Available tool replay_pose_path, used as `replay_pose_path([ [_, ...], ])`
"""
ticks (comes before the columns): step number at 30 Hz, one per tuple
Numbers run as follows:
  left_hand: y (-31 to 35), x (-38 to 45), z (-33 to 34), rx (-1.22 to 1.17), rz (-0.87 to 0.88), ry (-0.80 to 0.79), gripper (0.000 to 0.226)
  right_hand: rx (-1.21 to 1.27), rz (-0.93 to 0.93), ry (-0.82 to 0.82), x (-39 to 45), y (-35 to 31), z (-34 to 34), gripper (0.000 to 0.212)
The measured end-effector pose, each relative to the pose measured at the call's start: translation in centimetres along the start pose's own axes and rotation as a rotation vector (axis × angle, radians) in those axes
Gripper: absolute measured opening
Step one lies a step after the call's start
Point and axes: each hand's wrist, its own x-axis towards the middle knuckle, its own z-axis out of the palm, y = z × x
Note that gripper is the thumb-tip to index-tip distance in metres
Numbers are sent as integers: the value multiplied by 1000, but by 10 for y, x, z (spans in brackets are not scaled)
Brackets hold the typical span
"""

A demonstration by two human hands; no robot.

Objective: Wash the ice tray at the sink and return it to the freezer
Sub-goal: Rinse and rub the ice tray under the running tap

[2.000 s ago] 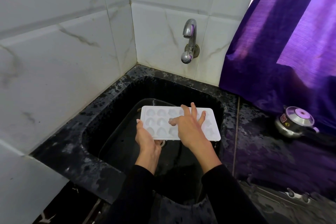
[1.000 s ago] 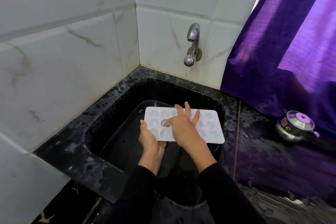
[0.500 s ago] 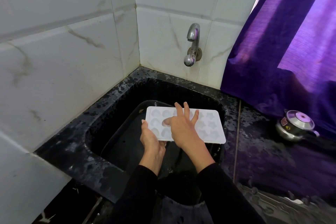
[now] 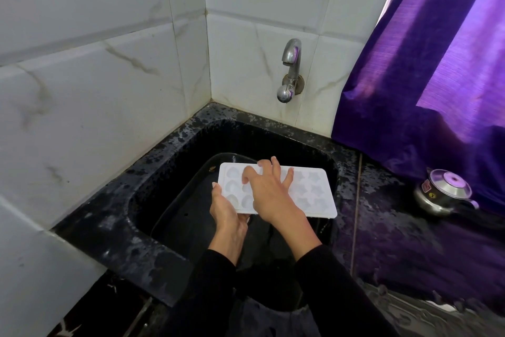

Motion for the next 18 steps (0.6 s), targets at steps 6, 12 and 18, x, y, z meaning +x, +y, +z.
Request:
replay_pose_path([
  [6, 1, -2, -1, 0, -38, 12, 56, -69, -70, -83, 4, -11, 6, 61],
  [12, 2, -2, -2, -10, -38, 29, 51, -101, -90, -80, 7, -17, 9, 55],
  [18, 1, 3, -5, 6, -33, 22, 54, -87, -98, -72, 8, -15, 5, 53],
])
